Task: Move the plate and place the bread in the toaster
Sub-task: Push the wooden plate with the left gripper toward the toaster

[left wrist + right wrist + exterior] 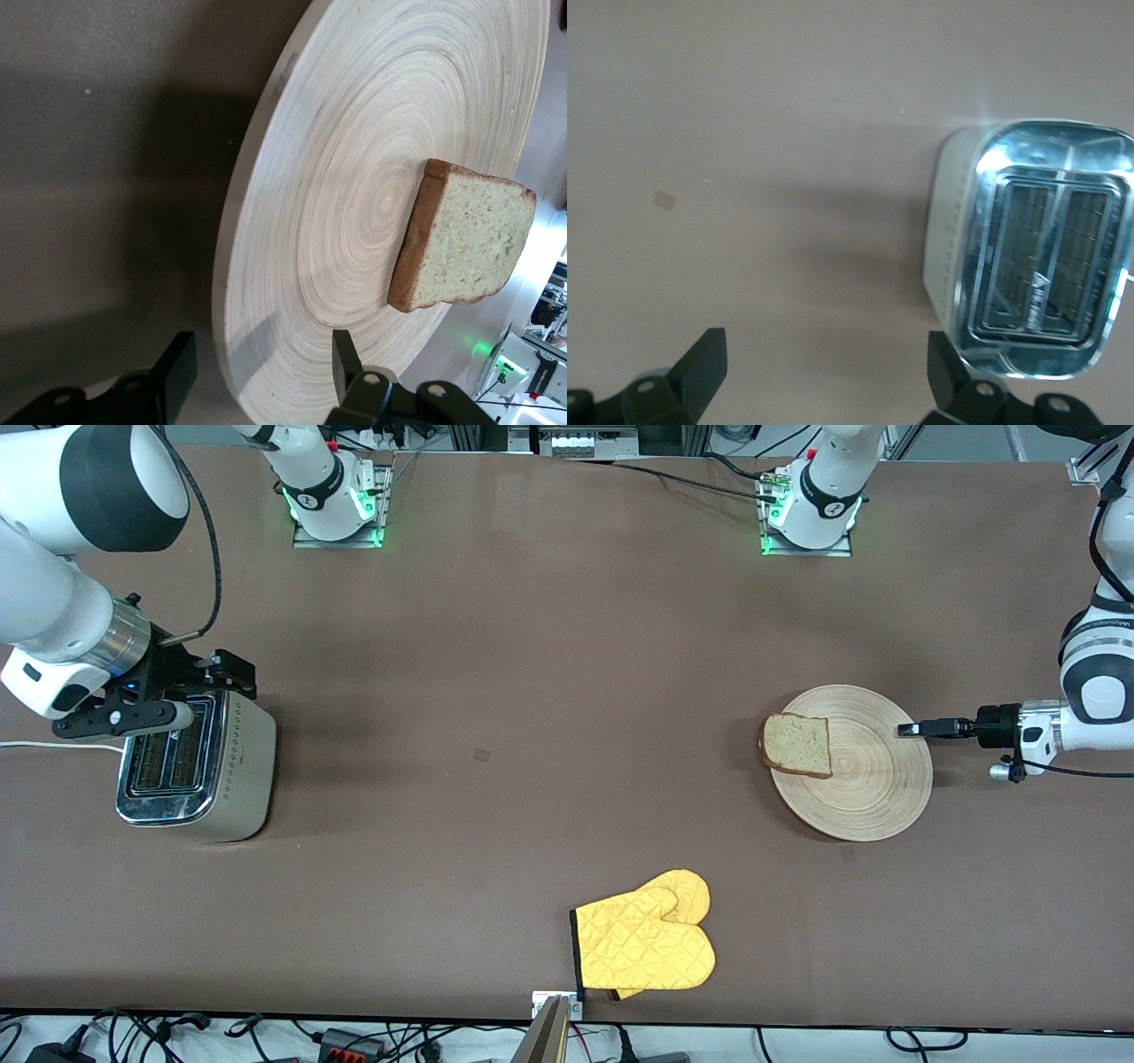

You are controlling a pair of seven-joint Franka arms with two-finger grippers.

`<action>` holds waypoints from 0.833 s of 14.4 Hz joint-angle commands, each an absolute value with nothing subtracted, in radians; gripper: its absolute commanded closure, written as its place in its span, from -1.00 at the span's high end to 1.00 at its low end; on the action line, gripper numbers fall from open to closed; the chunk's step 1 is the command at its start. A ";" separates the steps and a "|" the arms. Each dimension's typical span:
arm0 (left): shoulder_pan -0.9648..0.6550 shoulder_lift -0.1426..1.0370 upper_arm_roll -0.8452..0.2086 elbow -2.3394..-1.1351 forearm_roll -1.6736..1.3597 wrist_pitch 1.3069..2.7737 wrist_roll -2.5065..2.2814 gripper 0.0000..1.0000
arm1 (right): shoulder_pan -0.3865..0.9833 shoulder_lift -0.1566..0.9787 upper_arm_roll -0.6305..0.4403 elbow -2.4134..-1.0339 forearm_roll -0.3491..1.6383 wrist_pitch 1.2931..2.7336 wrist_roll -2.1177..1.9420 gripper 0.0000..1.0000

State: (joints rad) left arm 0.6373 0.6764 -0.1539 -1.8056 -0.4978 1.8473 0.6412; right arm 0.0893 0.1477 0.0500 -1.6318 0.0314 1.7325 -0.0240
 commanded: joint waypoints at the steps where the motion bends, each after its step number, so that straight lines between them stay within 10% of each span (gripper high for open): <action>1: 0.647 0.672 -0.161 -1.798 -0.517 1.836 0.653 -0.25 | 0.101 0.167 0.046 -1.611 0.090 1.758 -0.046 1.00; 6: 0.647 0.672 -0.164 -1.776 -0.572 1.712 0.664 -0.99 | 0.127 0.187 0.046 -1.618 0.137 1.746 -0.038 1.00; 12: 0.623 0.693 -0.231 -1.764 -0.675 1.608 0.706 -0.99 | 0.129 0.184 0.044 -1.624 0.124 1.750 -0.037 1.00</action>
State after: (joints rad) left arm 0.6259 0.6879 -0.1902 -1.7779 -0.6363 1.6419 0.6671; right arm 0.1229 0.1880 0.0499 -1.6309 0.1197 1.7542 -0.0260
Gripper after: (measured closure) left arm 0.899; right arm 0.000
